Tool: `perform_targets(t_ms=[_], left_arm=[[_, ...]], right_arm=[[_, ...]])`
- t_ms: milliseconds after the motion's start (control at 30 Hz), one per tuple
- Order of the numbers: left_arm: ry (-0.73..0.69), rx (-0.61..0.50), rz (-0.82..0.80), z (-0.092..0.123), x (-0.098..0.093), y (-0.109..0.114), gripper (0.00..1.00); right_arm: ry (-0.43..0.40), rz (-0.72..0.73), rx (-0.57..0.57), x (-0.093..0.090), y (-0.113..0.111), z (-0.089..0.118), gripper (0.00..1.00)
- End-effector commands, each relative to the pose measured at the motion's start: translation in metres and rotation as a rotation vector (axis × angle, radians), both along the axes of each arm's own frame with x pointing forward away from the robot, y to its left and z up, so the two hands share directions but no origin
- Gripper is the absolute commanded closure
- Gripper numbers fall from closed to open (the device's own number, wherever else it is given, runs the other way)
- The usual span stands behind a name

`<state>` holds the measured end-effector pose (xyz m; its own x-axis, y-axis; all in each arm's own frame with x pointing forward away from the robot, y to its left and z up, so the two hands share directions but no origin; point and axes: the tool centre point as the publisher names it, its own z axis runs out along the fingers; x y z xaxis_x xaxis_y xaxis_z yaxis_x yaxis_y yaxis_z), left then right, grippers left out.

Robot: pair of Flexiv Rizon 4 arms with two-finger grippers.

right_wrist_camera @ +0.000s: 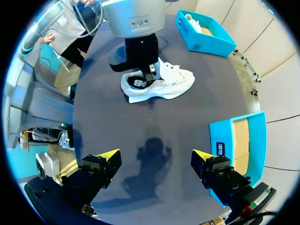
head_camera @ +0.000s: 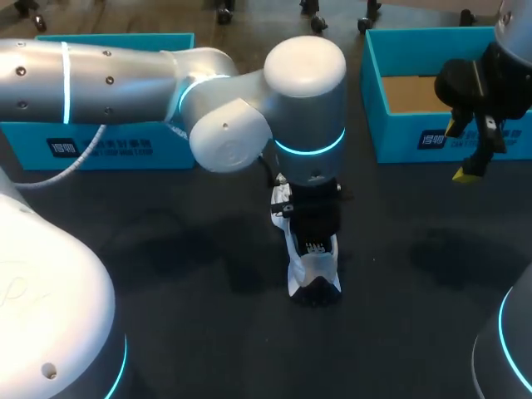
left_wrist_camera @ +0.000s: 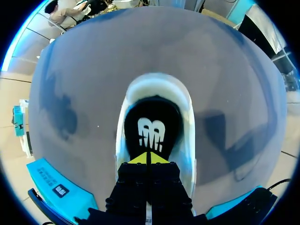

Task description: Take the shoe out of the shoebox, open the shoe tongue, remove and reinsert the insole, then place the shoe into the shoebox

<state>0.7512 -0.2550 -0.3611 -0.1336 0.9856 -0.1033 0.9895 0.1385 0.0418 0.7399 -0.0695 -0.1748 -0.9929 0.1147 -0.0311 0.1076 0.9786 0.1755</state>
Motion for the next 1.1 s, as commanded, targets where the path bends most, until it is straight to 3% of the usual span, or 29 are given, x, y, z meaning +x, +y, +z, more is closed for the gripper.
perform_targets(t_ms=[33,533,700,900,1100], left_arm=[[-0.026,0.01,0.005,-0.003,0.002,-0.001,1.0],[-0.036,0.039,0.011,-0.033,0.004,0.002,1.0],[-0.04,0.045,0.003,-0.026,0.006,0.005,1.0],[-0.067,-0.008,-0.011,0.0,0.005,0.0,1.0],[-0.04,-0.03,-0.025,-0.009,-0.009,-0.012,1.0]], right_arm=[[0.002,-0.001,-0.004,0.001,0.001,-0.001,0.0],[0.002,-0.001,-0.004,0.001,0.001,-0.001,0.0],[0.002,-0.001,-0.004,0.001,0.001,-0.001,0.0],[0.002,-0.001,-0.004,0.001,0.001,-0.001,0.0],[0.002,-0.001,-0.004,0.001,0.001,-0.001,0.0]])
